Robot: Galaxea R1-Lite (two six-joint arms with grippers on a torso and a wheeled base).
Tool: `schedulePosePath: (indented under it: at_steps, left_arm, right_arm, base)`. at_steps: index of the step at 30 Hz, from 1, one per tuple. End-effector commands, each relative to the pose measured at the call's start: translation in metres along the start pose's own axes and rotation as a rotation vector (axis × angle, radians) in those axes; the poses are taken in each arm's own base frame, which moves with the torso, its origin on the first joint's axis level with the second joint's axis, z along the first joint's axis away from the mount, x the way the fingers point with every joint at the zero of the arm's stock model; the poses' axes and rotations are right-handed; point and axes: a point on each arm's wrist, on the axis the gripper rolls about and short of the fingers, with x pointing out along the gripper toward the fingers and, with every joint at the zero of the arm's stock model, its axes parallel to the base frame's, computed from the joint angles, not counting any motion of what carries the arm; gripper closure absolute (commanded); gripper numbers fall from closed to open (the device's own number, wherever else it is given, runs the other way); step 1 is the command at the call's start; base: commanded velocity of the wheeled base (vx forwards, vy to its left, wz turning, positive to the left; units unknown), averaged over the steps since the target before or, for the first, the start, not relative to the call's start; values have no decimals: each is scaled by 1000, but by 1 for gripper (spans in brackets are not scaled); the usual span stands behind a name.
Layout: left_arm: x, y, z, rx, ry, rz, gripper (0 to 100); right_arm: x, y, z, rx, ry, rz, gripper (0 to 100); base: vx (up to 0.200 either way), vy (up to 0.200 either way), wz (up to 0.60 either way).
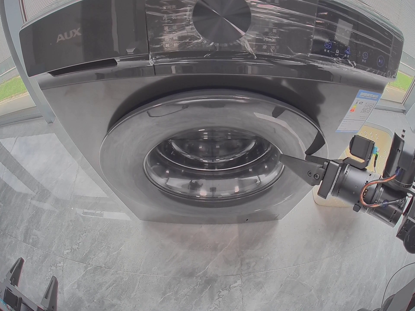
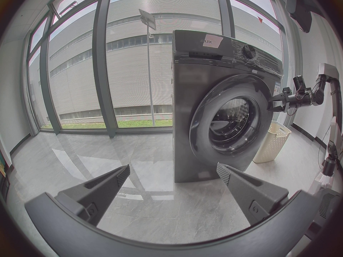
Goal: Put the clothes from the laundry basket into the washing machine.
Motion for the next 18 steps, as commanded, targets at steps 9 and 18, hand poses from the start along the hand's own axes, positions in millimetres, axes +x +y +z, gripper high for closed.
schedulePosePath:
  at_steps: [9,18]
  left_arm:
    - [0,0,-4,-4,-1,1,0]
    - [0,0,-4,-4,-1,1,0]
  right_arm:
    - [-93,12,-63,-83,207,187,0]
    - [-157,-6,-57,-185,-13,162,0]
  base:
    - [0,0,0]
    - [0,0,0]
